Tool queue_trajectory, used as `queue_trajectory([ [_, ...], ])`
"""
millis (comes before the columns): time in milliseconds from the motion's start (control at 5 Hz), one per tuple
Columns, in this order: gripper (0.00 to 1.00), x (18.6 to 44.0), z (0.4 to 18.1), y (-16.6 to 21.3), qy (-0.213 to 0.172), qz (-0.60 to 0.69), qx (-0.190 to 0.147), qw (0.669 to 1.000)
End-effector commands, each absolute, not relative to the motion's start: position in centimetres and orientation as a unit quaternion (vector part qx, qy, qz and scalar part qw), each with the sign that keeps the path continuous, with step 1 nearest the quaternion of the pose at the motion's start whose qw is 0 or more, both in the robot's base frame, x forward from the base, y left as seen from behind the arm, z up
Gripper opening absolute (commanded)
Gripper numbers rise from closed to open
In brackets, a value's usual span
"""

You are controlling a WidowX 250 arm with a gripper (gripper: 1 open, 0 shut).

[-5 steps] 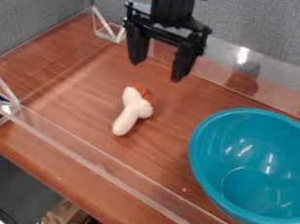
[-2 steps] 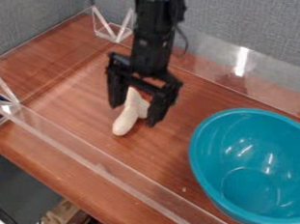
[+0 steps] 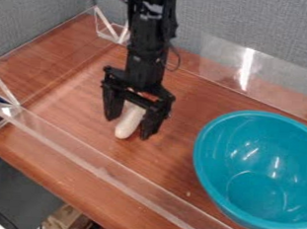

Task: Put the mushroom in the blue bowl

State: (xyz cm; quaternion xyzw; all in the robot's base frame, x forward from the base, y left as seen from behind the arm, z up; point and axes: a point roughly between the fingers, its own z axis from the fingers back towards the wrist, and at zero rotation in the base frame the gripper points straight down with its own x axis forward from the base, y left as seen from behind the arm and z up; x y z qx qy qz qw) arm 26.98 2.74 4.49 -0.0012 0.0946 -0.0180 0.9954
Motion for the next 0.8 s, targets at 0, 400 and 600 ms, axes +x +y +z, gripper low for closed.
queue_trajectory([
  [0,1.00,27.58,4.49,3.52,0.083,-0.014,-0.003,0.996],
  [400,0.00,28.36,4.11,4.11,0.077,-0.014,-0.009,0.997],
  [600,1.00,28.37,4.63,4.11,0.068,-0.015,-0.014,0.997],
])
